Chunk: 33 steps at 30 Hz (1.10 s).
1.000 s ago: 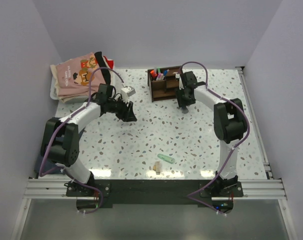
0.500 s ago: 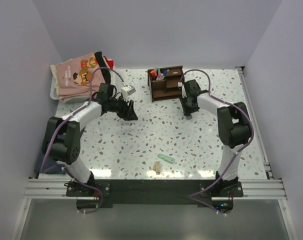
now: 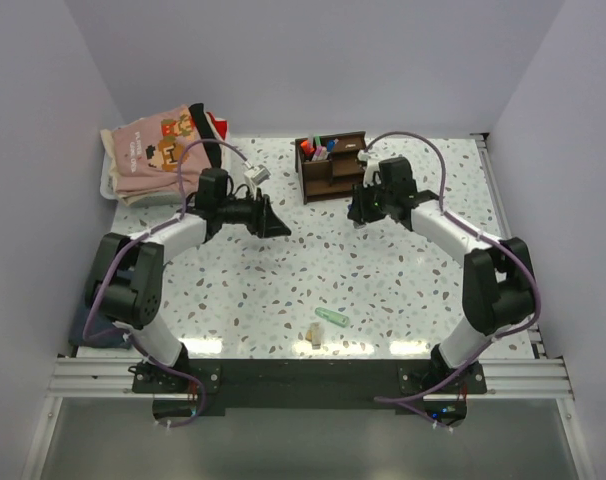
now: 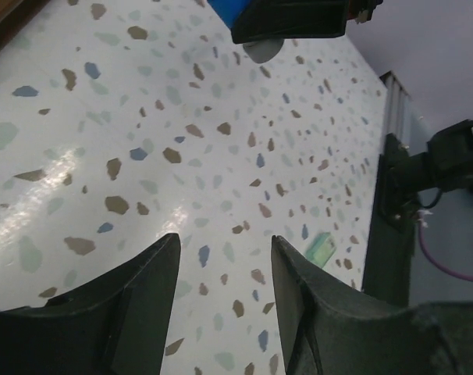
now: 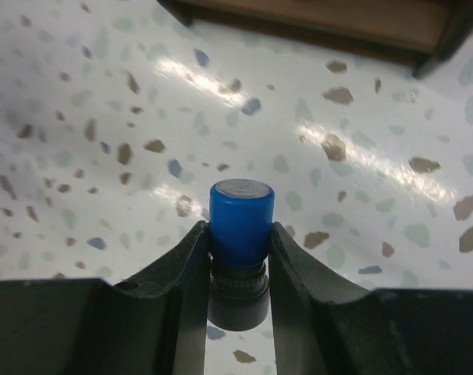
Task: Sort the stationery into containers
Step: Pick up the stationery from the center of the board.
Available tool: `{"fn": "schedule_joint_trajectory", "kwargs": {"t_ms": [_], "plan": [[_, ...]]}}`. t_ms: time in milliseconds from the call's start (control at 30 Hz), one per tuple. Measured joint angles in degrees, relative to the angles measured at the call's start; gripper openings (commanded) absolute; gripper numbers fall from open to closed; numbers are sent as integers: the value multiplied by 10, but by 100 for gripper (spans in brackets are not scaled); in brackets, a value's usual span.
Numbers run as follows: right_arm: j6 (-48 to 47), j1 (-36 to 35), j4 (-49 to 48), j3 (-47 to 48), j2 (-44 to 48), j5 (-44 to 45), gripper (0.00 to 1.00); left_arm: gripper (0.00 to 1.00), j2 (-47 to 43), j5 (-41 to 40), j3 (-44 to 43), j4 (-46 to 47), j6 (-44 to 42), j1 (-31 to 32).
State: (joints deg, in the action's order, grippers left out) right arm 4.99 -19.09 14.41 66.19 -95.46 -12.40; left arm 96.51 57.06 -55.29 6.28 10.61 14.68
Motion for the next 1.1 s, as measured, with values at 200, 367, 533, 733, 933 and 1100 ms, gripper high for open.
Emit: {"fn": "schedule_joint_trajectory", "kwargs": {"t_ms": [200,367,533,733,933,1100], "plan": [[132,-9,-96,-3,42,-26,0,66,45,48,47,319,275,8],[213,-14,-111,27,37,-27,0,71,108,42,47,518,469,9],[270,-19,-125,75,28,-28,0,74,143,30,16,608,564,12],[307,-37,-127,97,28,-30,0,73,151,16,-7,644,605,31],[324,-58,-127,97,23,-36,0,71,156,12,-16,649,619,39],[327,-69,-126,97,15,-37,0,70,166,9,-29,650,624,39]]}}
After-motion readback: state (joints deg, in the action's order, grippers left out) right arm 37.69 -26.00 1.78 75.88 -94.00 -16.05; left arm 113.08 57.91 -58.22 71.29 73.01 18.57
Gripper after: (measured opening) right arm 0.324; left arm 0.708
